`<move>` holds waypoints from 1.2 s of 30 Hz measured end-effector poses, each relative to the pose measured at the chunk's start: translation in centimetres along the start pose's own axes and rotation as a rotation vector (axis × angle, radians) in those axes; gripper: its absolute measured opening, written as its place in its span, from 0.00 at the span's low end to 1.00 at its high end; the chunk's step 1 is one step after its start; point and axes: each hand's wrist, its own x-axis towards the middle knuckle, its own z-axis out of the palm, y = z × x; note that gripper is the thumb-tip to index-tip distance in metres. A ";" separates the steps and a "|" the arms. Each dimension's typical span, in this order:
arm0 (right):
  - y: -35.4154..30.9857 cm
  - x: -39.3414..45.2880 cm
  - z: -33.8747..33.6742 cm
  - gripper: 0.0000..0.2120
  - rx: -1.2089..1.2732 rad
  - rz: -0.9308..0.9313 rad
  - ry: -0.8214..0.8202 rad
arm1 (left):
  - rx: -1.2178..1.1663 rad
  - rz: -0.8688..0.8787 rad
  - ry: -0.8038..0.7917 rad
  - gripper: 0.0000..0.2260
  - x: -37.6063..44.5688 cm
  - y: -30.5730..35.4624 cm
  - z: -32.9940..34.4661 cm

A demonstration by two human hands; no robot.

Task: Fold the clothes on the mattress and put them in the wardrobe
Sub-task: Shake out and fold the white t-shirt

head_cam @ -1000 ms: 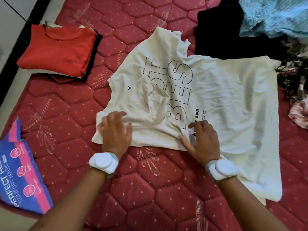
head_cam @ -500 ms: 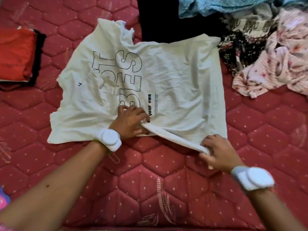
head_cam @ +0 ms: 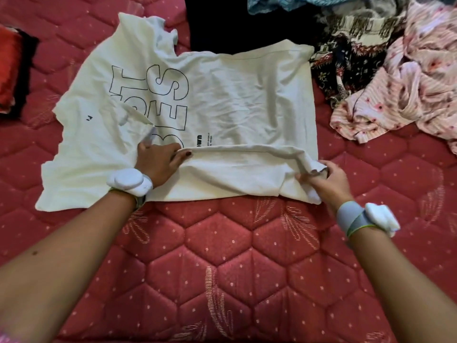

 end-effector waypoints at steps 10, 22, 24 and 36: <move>-0.3 2.9 -1.4 0.26 -0.400 -0.113 0.318 | 0.100 -0.114 0.192 0.13 -1.5 1.9 1.3; 2.1 0.1 -0.2 0.17 -0.666 -0.048 0.514 | 0.078 0.124 -0.007 0.29 -8.5 13.2 6.3; 2.1 0.2 0.0 0.15 -0.650 -0.041 0.614 | 0.074 0.156 -0.031 0.26 -8.5 13.5 5.9; 2.5 -5.7 9.4 0.28 -1.090 -1.055 -0.242 | 0.102 -0.024 0.066 0.30 -9.9 5.7 3.9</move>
